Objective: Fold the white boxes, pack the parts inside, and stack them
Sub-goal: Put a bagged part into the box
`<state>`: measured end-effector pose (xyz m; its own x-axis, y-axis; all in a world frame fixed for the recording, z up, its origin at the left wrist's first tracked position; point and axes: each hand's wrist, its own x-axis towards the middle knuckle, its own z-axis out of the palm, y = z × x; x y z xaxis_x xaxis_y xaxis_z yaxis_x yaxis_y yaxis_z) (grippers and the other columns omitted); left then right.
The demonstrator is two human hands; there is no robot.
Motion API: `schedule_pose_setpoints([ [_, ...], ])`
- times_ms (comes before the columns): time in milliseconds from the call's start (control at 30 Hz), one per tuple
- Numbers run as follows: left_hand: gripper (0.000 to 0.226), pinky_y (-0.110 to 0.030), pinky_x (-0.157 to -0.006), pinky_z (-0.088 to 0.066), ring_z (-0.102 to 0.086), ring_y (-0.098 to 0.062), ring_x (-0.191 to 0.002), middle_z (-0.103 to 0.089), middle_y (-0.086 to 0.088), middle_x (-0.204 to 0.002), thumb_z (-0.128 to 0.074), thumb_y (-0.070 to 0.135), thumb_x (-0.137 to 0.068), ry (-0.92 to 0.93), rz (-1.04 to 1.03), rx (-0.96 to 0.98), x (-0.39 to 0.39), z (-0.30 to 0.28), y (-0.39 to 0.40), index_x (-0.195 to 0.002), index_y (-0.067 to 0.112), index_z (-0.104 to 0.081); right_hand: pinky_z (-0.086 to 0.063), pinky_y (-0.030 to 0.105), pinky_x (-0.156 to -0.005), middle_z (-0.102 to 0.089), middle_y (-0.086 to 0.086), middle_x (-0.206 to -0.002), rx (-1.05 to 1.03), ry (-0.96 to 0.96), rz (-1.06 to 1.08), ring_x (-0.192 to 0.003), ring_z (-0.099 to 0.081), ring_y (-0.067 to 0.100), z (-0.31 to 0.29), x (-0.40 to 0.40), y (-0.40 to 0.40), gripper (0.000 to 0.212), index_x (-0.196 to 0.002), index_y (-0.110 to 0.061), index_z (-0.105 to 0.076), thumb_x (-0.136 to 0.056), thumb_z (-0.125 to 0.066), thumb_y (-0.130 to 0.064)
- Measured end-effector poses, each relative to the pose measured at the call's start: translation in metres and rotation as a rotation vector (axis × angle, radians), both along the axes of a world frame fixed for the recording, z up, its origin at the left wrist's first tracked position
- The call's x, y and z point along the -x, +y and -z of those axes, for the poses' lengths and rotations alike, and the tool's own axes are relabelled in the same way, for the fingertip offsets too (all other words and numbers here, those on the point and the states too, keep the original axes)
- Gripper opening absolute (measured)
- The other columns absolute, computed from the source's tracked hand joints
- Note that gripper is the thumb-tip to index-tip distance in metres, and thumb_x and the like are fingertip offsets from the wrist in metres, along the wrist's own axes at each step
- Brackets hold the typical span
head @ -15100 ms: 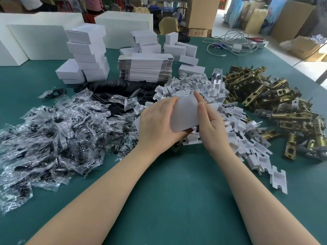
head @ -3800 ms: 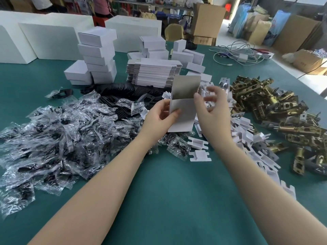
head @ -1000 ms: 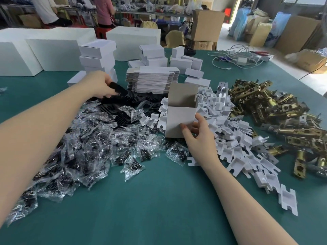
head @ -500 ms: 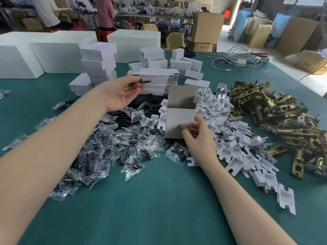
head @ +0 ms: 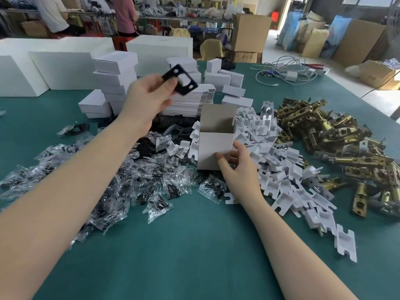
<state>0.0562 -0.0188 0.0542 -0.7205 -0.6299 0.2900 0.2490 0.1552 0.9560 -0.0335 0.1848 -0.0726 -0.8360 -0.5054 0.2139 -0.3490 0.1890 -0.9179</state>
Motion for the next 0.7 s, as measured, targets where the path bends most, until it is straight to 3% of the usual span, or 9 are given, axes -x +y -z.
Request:
schedule_pose_setpoints([
  [67,0.007,-0.021,-0.080,-0.056,-0.069,-0.002,-0.088,-0.073,0.009,-0.090,-0.062,0.015,-0.096,-0.005,0.059,0.344,0.001,-0.018,0.015,-0.098,0.020,-0.067,-0.046,0.006,-0.066,-0.059,-0.020,-0.101,0.012,-0.003,-0.004,-0.090,-0.058,-0.010,0.000,0.000,0.000,0.048,-0.140,-0.028,-0.045,-0.095,-0.063,-0.031],
  [167,0.020,-0.008,-0.079,-0.045,-0.062,0.005,-0.079,-0.068,0.010,-0.095,-0.061,0.013,-0.096,-0.214,0.156,0.952,0.008,-0.036,0.037,-0.111,0.022,-0.070,-0.046,0.007,-0.063,-0.059,-0.019,-0.100,0.024,-0.005,-0.009,-0.088,-0.056,-0.013,-0.001,-0.001,0.001,0.047,-0.139,-0.027,-0.046,-0.095,-0.063,-0.030],
  [233,0.023,0.001,-0.073,-0.034,-0.053,0.007,-0.071,-0.065,0.011,-0.094,-0.061,0.012,-0.095,-0.300,0.186,1.178,0.016,-0.039,0.049,-0.114,0.021,-0.072,-0.045,0.005,-0.061,-0.058,-0.020,-0.100,0.031,-0.003,-0.010,-0.087,-0.055,-0.016,-0.001,-0.002,0.002,0.046,-0.138,-0.028,-0.046,-0.095,-0.063,-0.031],
  [300,0.024,0.000,-0.067,-0.031,-0.050,0.005,-0.076,-0.068,0.009,-0.098,-0.061,0.014,-0.095,-0.390,0.208,1.260,0.023,-0.039,0.057,-0.116,0.022,-0.072,-0.044,0.005,-0.059,-0.058,-0.022,-0.101,0.038,-0.002,-0.014,-0.088,-0.055,-0.016,-0.001,-0.002,0.002,0.045,-0.138,-0.028,-0.046,-0.096,-0.062,-0.032],
  [367,0.024,-0.009,-0.068,-0.035,-0.054,-0.003,-0.083,-0.071,0.006,-0.106,-0.062,0.017,-0.095,-0.491,0.242,1.307,0.030,-0.039,0.060,-0.116,0.024,-0.072,-0.044,0.005,-0.060,-0.059,-0.021,-0.103,0.037,0.001,-0.017,-0.090,-0.058,-0.011,-0.002,-0.002,0.002,0.045,-0.138,-0.029,-0.046,-0.096,-0.062,-0.033],
  [433,0.024,-0.016,-0.071,-0.042,-0.056,0.000,-0.077,-0.072,0.006,-0.105,-0.064,0.018,-0.094,-0.555,0.297,1.289,0.034,-0.039,0.061,-0.114,0.027,-0.073,-0.045,0.005,-0.062,-0.059,-0.020,-0.105,0.034,0.003,-0.016,-0.092,-0.058,-0.008,-0.001,-0.001,0.003,0.045,-0.138,-0.031,-0.046,-0.096,-0.062,-0.033],
  [533,0.023,-0.009,-0.074,-0.043,-0.057,0.009,-0.077,-0.071,0.009,-0.104,-0.065,0.019,-0.094,-0.604,0.376,1.221,0.038,-0.043,0.059,-0.113,0.028,-0.073,-0.044,0.005,-0.062,-0.060,-0.022,-0.102,0.038,0.018,-0.023,-0.091,-0.056,-0.011,-0.002,-0.002,0.002,0.039,-0.132,-0.035,-0.048,-0.095,-0.062,-0.033],
  [700,0.023,-0.025,-0.087,-0.051,-0.064,-0.008,-0.095,-0.072,0.009,-0.109,-0.061,0.020,-0.097,-0.669,0.436,1.231,0.045,-0.051,0.059,-0.116,0.026,-0.072,-0.044,0.006,-0.063,-0.062,-0.021,-0.100,0.057,0.006,-0.034,-0.091,-0.057,-0.009,-0.002,-0.002,0.002,0.035,-0.128,-0.039,-0.049,-0.096,-0.061,-0.032],
])
